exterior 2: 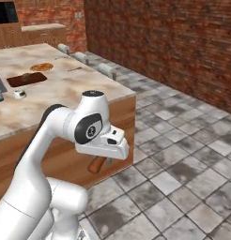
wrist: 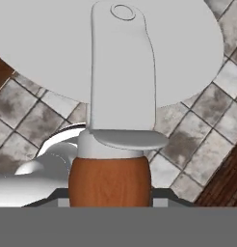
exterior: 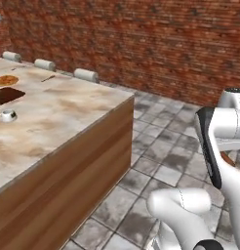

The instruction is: Take the pizza cutter from the drawer on the left and place it on the dining counter for cutting.

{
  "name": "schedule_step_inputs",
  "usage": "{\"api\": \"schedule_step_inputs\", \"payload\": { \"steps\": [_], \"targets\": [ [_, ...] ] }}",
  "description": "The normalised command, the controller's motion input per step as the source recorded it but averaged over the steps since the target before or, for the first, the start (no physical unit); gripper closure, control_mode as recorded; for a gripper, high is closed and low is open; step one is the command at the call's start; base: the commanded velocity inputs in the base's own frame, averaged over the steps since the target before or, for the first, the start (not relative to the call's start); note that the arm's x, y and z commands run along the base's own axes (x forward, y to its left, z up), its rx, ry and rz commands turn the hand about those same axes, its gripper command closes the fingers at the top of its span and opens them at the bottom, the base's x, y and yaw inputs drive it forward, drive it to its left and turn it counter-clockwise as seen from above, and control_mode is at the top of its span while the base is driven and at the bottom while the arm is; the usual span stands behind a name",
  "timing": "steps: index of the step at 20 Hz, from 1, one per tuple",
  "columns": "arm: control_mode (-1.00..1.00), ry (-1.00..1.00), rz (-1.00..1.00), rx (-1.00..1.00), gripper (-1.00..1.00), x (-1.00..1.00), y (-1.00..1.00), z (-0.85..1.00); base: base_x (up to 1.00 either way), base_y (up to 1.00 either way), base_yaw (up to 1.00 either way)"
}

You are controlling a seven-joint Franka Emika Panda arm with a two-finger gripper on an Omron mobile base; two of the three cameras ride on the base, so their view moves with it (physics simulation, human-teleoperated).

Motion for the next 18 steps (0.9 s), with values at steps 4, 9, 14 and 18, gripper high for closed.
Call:
{"api": "schedule_step_inputs", "payload": {
  "steps": [4, 9, 14, 18],
  "targets": [
    [1.0, 0.0, 0.0, 0.0, 1.0, 0.0, 0.0, 0.0, 0.92, -0.95, 0.48],
    [1.0, 0.0, 0.0, 0.0, 1.0, 0.0, 0.0, 0.0, 0.88, -1.0, 0.45],
    [1.0, 0.0, 0.0, 0.0, 1.0, 0.0, 0.0, 0.0, 0.84, -1.0, 0.37],
    [1.0, 0.0, 0.0, 0.0, 1.0, 0.0, 0.0, 0.0, 0.68, -1.0, 0.31]
  ]
}}
